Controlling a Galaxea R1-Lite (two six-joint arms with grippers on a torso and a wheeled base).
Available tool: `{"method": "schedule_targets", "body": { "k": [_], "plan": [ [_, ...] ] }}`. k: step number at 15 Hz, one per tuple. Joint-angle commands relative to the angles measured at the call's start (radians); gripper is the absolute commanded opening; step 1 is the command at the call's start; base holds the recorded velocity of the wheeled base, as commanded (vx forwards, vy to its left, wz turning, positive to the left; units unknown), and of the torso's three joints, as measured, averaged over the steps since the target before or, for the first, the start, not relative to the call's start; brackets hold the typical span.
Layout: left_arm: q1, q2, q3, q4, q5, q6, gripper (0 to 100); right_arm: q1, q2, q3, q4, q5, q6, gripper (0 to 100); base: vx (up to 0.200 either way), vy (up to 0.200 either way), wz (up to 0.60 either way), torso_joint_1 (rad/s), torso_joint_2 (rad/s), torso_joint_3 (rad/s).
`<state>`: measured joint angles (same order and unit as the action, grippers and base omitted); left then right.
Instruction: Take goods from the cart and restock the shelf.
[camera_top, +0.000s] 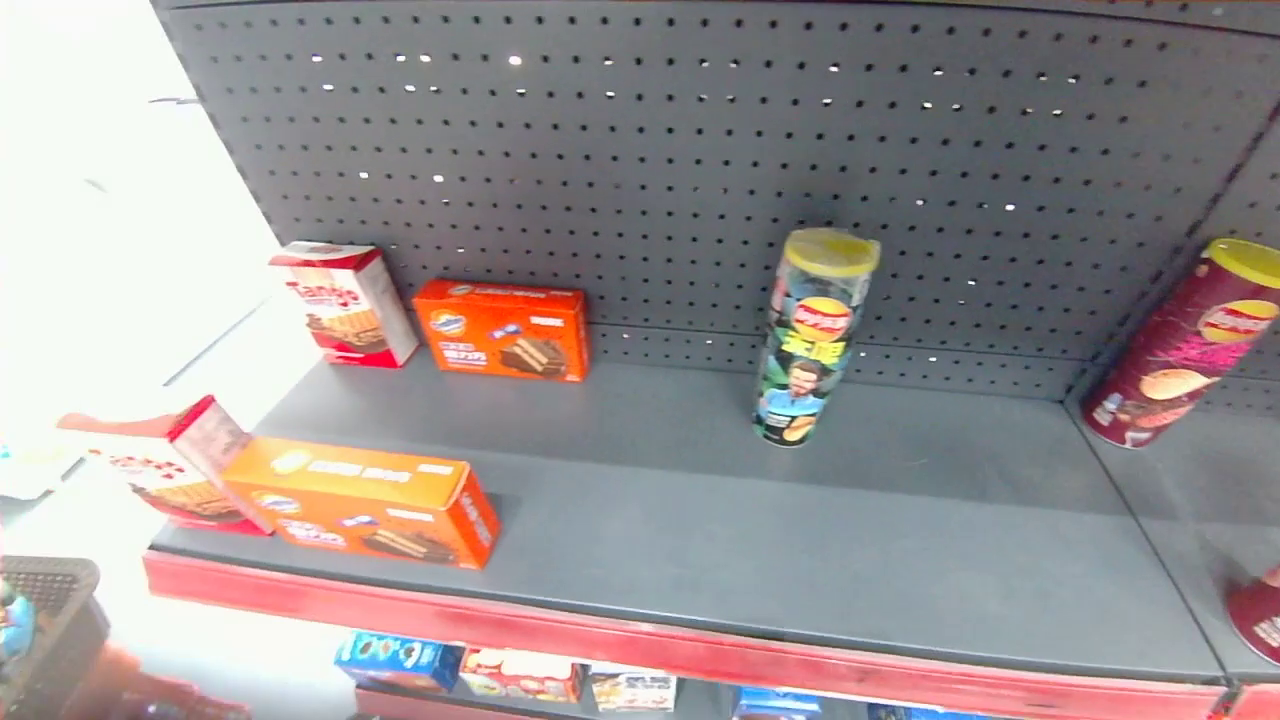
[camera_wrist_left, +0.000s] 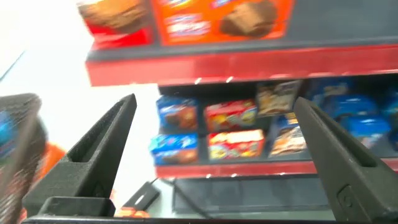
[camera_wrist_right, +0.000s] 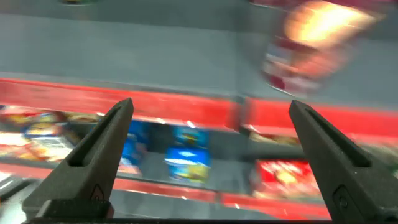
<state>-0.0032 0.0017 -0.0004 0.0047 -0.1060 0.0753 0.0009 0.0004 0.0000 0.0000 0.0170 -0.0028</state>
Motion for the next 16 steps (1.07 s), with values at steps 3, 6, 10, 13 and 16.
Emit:
{"method": "schedule_targets", "body": {
  "k": [3,6,10,13,16],
  "plan": [
    [0.0,0.001,0.0,0.0,-0.001,0.003,100,0.001,0.001,0.0,0.0,0.0,0.0,100,0.0,0.0,0.6,0.002,0.0,0.004],
    [0.0,0.001,0.0,0.0,0.0,0.003,100,0.001,0.001,0.0,0.0,0.0,0.0,100,0.0,0.0,0.6,0.001,0.0,0.001],
    [0.0,0.001,0.0,0.0,0.0,0.001,100,0.001,0.001,0.0,-0.002,-0.005,0.003,100,0.0,0.0,0.15,0.002,0.0,-0.001],
    [0.0,0.001,0.0,0.0,-0.001,0.003,100,0.001,0.001,0.0,0.0,-0.005,0.003,100,0.0,0.0,0.0,0.0,0.0,0.0],
    [0.0,0.001,0.0,0.0,-0.001,0.003,100,0.001,0.001,0.0,0.0,-0.006,0.003,100,0.0,0.0,0.0,0.0,0.0,0.0]
  ]
}}
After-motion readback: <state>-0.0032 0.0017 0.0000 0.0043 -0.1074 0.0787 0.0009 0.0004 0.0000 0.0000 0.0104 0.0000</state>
